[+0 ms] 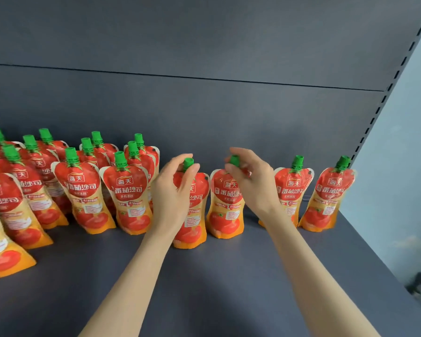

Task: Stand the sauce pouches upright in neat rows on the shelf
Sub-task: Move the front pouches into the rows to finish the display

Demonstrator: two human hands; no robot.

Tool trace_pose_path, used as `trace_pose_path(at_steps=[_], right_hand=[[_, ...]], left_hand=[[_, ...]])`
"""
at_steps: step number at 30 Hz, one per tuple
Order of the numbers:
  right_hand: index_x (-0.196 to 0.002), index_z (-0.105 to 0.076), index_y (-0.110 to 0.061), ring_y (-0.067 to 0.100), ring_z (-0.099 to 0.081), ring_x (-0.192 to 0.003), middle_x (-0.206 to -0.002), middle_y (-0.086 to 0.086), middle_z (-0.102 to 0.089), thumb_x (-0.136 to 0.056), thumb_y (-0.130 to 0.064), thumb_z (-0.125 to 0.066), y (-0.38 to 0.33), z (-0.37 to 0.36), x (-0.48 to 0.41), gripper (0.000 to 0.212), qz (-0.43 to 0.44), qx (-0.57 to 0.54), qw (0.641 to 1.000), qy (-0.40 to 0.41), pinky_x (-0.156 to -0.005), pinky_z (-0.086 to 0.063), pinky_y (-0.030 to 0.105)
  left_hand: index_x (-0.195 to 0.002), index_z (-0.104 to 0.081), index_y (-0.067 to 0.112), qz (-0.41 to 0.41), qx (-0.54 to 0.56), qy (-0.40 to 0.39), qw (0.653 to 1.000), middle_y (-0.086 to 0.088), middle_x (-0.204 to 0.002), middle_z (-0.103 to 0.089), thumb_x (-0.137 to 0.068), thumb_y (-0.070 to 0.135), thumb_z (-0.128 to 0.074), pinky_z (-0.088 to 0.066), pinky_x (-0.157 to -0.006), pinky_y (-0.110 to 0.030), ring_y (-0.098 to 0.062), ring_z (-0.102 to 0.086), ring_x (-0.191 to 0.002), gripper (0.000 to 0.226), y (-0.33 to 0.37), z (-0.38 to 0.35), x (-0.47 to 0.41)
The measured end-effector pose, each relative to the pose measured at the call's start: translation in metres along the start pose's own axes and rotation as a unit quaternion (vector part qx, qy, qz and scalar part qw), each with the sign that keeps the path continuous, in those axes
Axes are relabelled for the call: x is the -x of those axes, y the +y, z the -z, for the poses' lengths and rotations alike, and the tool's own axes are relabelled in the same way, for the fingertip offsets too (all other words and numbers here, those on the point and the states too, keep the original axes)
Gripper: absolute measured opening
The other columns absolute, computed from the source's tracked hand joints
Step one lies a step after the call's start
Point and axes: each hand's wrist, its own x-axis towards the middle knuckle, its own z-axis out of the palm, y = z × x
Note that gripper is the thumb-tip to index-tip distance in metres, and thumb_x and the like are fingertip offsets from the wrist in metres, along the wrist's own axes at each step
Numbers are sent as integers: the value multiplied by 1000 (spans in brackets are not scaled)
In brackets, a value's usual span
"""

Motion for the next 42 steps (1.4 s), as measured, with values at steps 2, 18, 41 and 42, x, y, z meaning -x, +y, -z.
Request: trace_pose_path(at_steps=[2, 18, 41, 42], right_hand=[[-123, -53, -20, 1, -59, -95, -102, -13, -62, -86, -19, -65, 6, -6, 13, 39, -32, -52, 998, 17, -84, -46, 12], [-92, -60, -13, 13, -65, -80, -85, -1, -69, -85, -15, -67, 8, -37, 79, 10, -146, -207, 967, 6, -71, -54, 26], [-97, -59, -19, 17, -66, -86, -94, -1, -69, -85, -18, -67, -101, -197, 126, 15, -183, -137, 971, 66, -70, -55, 24], [-99, -59, -16, 16, -66, -83, -94, 1, -68, -85, -18, -67, -101, -197, 126, 17, -187, -135, 971, 66, -65, -54, 20]], left_hand=[[-121, -54, 20, 20, 10, 29, 999, 14, -101, -58, -87, 30, -63, -40, -86, -8, 0, -55, -99, 37, 0, 0, 11], [-130, -46, 18, 171, 100, -74, 977, 14, -114, -59, -85, 22, -64, -46, -88, -14, 8, -55, -103, 49, -25, 47, 65], [-117, -51, 15, 176, 82, -111, 975, 9, -105, -56, -84, 23, -68, -39, -69, -4, -5, -53, -95, 38, -91, 222, 33], [-120, -49, 15, 181, 81, -117, 973, 9, -106, -55, -85, 23, -67, -39, -69, -4, -6, -53, -98, 40, -93, 221, 33]])
